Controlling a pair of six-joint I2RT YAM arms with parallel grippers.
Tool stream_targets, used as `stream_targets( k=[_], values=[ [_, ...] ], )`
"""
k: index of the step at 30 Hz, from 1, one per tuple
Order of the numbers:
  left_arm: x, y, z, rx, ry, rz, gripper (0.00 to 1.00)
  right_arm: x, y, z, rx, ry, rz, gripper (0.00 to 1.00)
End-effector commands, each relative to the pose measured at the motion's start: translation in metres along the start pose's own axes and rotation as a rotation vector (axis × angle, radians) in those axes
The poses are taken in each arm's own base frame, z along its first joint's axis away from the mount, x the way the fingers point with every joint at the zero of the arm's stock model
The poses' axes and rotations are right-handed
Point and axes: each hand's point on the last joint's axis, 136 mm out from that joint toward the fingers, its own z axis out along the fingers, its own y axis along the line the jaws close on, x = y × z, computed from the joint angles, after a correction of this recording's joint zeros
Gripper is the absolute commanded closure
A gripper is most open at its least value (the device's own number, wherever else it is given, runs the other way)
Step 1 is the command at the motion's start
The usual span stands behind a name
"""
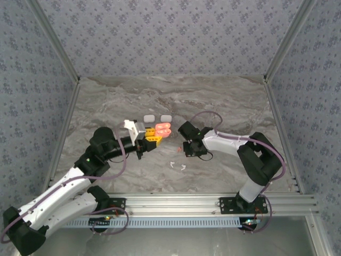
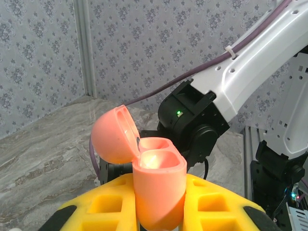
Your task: Insert the wireless bluetooth earbuds into the charging case
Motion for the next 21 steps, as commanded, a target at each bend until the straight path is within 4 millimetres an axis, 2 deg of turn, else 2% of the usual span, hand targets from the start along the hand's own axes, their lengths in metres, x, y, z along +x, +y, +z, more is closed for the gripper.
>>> stream_targets(
  k=[1,4,7,12,17,21],
  values=[
    [-0.015,-0.002,-0.001,0.000,-0.034,0.022,1.00,-0.016,-0.002,-0.032,0.008,-0.098,-0.053,0.78],
    [-0.011,-0.001,0.000,0.003,-0.031,0.000,1.00,-0.031,-0.007,-0.064,0.016,-0.197,-0.127,0.78],
    [-0.007,-0.001,0.003,0.008,-0.028,-0.020,1.00,-0.046,-0.006,-0.103,-0.007,-0.317,-0.226,0.78],
    [-0.001,0.001,0.009,0.018,-0.022,-0.053,1.00,-0.069,0.002,-0.185,-0.065,-0.561,-0.412,0.78],
    [0.001,0.002,0.018,0.039,-0.009,-0.082,1.00,-0.077,0.017,-0.260,-0.105,-0.783,-0.611,0.78],
    [0.002,0.000,0.025,0.060,0.005,-0.096,1.00,-0.077,0.035,-0.305,-0.095,-0.911,-0.767,0.78]
  ],
)
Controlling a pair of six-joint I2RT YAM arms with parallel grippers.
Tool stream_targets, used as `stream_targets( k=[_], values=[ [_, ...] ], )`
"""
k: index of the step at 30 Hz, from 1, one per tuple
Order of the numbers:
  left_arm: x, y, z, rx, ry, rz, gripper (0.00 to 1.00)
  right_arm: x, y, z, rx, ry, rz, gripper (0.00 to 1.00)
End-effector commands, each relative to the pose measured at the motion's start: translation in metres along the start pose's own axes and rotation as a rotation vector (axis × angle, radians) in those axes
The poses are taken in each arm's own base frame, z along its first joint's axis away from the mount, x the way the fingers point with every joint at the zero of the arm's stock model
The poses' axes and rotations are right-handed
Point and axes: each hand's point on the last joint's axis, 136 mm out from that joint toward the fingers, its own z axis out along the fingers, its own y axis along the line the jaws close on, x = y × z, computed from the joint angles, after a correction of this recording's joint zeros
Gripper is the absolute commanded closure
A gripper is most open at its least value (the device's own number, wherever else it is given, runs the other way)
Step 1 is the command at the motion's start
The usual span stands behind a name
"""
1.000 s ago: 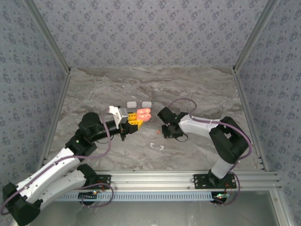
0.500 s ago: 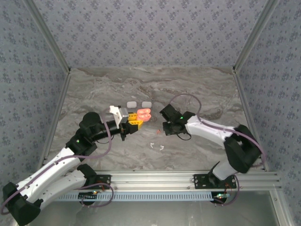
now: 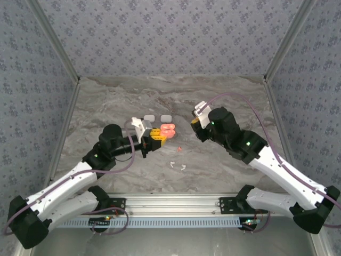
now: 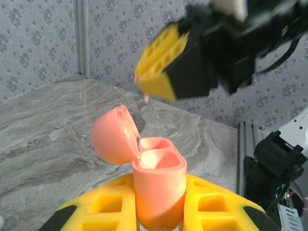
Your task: Insert the wireless bluetooth earbuds into the charging case
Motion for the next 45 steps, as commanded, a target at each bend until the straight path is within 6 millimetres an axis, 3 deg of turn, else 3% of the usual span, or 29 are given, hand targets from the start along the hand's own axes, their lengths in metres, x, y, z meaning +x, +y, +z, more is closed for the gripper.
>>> stream_targets(
  k=[1,3,5,10,17,32,33,45],
  values=[
    [-0.023,-0.011,0.003,0.053,-0.056,0.015,1.00,-0.034,0.007,-0.019,-0.002,-0.102,-0.221,0.78],
    [-0.023,-0.013,0.006,0.061,-0.053,0.013,1.00,-0.054,0.013,-0.031,-0.001,-0.159,-0.291,0.78],
    [-0.022,-0.014,0.008,0.067,-0.047,0.008,1.00,-0.062,0.021,-0.034,-0.006,-0.183,-0.351,0.78],
    [-0.022,-0.016,0.012,0.080,-0.042,0.006,1.00,-0.068,0.036,-0.033,-0.014,-0.192,-0.457,0.77],
    [-0.024,-0.017,0.013,0.085,-0.044,0.010,1.00,-0.055,0.053,-0.019,-0.043,-0.138,-0.523,0.77],
    [-0.027,-0.019,0.013,0.091,-0.050,0.017,1.00,-0.025,0.063,-0.005,-0.055,-0.052,-0.536,0.77],
    [-0.028,-0.019,0.012,0.091,-0.053,0.019,1.00,-0.012,0.066,0.001,-0.064,-0.022,-0.547,0.77],
    [-0.027,-0.019,0.011,0.090,-0.053,0.018,1.00,0.001,0.072,0.009,-0.082,0.020,-0.550,0.77]
  ],
)
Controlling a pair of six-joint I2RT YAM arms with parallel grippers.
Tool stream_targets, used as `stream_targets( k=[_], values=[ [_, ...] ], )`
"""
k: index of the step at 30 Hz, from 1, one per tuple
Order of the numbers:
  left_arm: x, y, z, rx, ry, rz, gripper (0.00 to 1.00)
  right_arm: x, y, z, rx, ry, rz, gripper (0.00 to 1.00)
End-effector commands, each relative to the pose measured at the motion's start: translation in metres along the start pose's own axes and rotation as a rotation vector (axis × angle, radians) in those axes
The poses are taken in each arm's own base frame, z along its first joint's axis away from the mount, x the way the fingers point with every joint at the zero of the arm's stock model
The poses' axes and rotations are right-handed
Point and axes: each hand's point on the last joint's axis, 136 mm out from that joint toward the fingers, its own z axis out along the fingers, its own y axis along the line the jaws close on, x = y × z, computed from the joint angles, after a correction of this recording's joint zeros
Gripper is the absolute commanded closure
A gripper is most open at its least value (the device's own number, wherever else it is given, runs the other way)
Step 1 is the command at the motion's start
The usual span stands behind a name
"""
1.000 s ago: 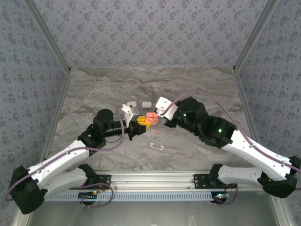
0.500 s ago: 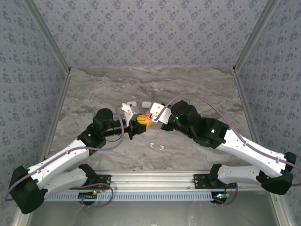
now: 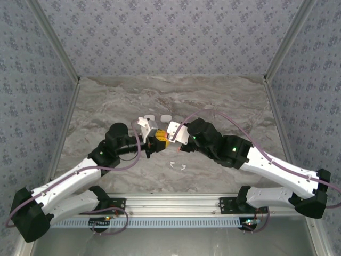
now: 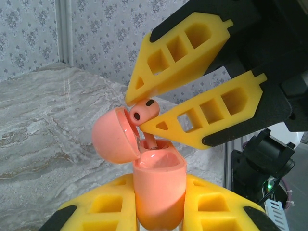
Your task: Insert the wireless bluetooth earbuds into the charging case
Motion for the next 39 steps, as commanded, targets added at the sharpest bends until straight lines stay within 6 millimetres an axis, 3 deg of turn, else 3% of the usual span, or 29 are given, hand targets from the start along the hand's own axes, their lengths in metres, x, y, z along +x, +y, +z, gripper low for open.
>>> stream_targets(
  k=[1,16,18,29,34,39],
  values=[
    [-0.034,-0.014,-0.003,0.044,-0.085,0.054,1.00,0.007,0.006,0.001,-0.015,0.028,0.009,0.77],
    [-0.036,-0.020,-0.002,0.066,-0.121,0.100,1.00,-0.006,0.027,-0.009,-0.213,-0.044,0.186,0.72],
    [-0.035,-0.021,-0.001,0.069,-0.122,0.107,1.00,-0.020,0.017,-0.017,-0.215,-0.093,0.224,0.70],
    [-0.033,-0.020,0.003,0.069,-0.125,0.121,1.00,-0.052,-0.016,-0.056,-0.290,-0.292,0.389,0.42],
    [-0.028,-0.011,0.003,0.024,-0.113,0.125,1.00,-0.040,-0.042,-0.059,-0.215,-0.268,0.501,0.39],
    [-0.022,-0.007,0.003,0.003,-0.093,0.122,1.00,-0.019,-0.046,-0.051,-0.184,-0.207,0.575,0.38]
  ],
)
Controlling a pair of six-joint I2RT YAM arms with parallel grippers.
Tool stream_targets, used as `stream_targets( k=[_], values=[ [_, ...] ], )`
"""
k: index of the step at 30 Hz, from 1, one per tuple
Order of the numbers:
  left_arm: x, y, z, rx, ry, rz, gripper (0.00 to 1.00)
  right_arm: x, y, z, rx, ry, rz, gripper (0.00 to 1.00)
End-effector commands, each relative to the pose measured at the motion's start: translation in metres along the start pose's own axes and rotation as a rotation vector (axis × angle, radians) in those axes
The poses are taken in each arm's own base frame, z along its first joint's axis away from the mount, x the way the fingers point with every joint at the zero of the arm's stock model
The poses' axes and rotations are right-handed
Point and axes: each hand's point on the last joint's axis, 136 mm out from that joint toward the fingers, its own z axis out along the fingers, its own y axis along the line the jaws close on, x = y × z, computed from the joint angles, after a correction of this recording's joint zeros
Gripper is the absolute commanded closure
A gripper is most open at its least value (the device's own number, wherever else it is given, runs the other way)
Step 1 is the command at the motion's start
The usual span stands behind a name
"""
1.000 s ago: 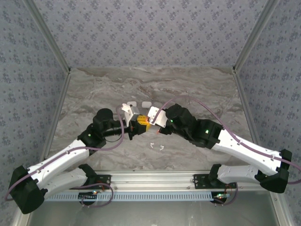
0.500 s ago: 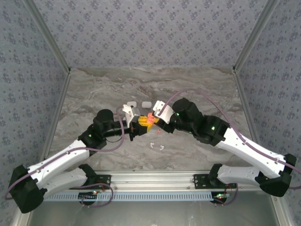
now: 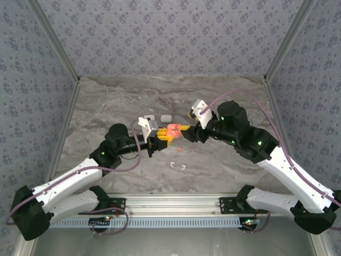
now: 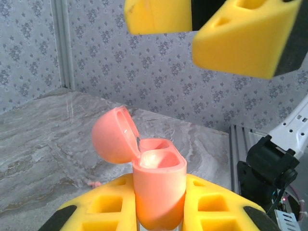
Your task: Insert the wireless bluetooth earbuds into the charging case
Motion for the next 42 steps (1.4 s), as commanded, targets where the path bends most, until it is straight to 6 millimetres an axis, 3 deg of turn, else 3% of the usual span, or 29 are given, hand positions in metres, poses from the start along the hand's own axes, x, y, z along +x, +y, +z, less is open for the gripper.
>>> stream_targets(
  k=[1,10,15,20,24,30,36,42],
  values=[
    [-0.005,-0.001,-0.001,-0.007,-0.019,0.038,1.00,0.003,-0.002,-0.004,0.001,0.000,0.076,0.38],
    [-0.004,0.001,-0.003,-0.028,-0.007,0.050,1.00,0.016,-0.025,-0.003,0.083,0.033,0.154,0.37],
    [-0.004,0.003,-0.003,-0.036,0.001,0.050,1.00,0.031,-0.051,-0.001,0.171,0.083,0.236,0.33],
    [-0.003,0.003,-0.005,-0.040,0.006,0.046,1.00,0.091,-0.089,0.007,0.271,0.304,0.435,0.30],
    [-0.002,0.002,-0.008,-0.046,0.009,0.045,1.00,0.152,-0.124,0.015,0.352,0.498,0.611,0.30],
    [-0.004,0.000,-0.014,-0.058,0.002,0.045,1.00,0.227,-0.169,0.035,0.454,0.741,0.693,0.32],
    [-0.005,-0.001,-0.021,-0.070,0.001,0.041,1.00,0.271,-0.201,0.067,0.465,0.845,0.742,0.42],
    [-0.007,-0.003,-0.029,-0.086,-0.003,0.042,1.00,0.297,-0.221,0.094,0.440,0.882,0.801,0.48]
  ],
)
